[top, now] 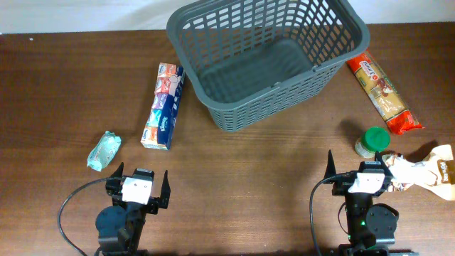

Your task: Pack container

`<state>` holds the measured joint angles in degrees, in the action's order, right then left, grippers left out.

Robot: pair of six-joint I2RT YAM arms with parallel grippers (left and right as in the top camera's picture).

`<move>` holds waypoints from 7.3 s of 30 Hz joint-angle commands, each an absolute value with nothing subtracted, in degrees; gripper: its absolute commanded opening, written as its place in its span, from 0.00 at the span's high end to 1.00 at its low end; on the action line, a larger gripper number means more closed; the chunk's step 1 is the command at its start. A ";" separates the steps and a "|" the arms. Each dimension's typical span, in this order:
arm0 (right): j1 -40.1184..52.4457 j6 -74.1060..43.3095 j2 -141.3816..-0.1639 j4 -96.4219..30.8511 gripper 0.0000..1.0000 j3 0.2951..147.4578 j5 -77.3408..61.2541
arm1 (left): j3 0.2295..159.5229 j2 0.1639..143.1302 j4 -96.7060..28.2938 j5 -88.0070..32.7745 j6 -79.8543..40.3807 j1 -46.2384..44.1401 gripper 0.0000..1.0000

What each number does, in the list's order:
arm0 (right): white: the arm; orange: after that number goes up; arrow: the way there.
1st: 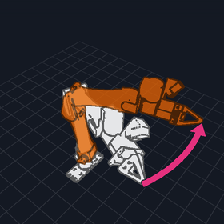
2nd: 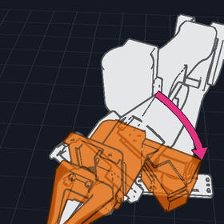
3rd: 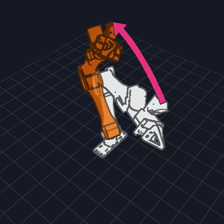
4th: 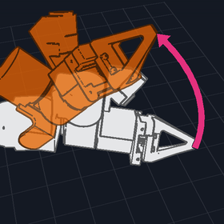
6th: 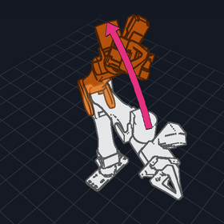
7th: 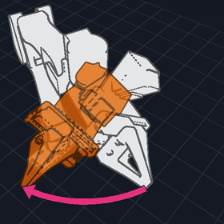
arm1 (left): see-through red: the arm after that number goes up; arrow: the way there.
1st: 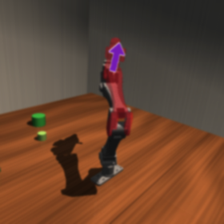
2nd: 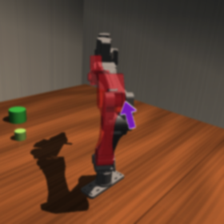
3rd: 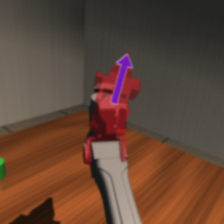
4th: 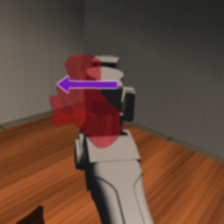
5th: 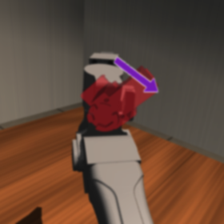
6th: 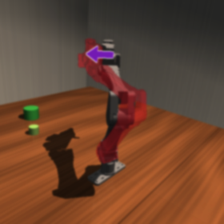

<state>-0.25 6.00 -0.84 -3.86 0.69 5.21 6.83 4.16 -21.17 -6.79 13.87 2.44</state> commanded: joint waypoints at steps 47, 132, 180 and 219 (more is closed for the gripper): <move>0.36 5.52 -0.21 -4.29 0.01 0.32 4.71 | 6.37 3.68 -21.02 -6.35 13.32 2.79 0.01; 0.36 11.33 -75.24 -78.67 0.01 116.01 -19.14 | 83.33 68.29 -35.62 -60.53 1.67 1.30 0.01; 0.32 4.43 -103.39 -73.71 0.01 137.47 -19.66 | 106.87 88.09 -77.06 4.69 -42.44 -45.23 0.01; 0.36 6.83 -118.39 -71.99 0.01 137.14 -18.76 | 106.54 95.79 -83.18 -3.70 -40.29 -46.39 0.01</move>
